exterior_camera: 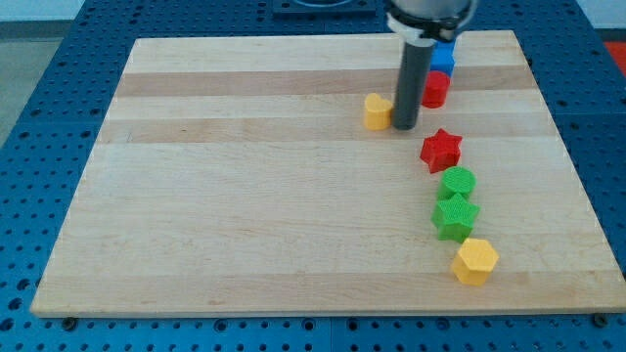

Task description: Point your arm at blue cube

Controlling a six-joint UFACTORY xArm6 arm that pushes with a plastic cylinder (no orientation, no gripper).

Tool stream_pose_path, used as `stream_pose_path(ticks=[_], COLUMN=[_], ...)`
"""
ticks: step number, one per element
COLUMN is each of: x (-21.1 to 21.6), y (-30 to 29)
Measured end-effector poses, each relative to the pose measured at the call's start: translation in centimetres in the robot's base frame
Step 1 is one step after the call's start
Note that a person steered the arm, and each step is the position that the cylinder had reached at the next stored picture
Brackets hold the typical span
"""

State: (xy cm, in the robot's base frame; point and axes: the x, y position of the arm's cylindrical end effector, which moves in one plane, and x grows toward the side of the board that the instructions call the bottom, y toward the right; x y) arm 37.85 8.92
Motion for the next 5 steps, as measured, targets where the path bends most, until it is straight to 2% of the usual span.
stream_pose_path(ticks=[1,2,3,4,5], x=[-1.5,-1.1,-0.8,-0.7,-5.8], y=[-3.2,-2.7,2.9,12.3,14.7])
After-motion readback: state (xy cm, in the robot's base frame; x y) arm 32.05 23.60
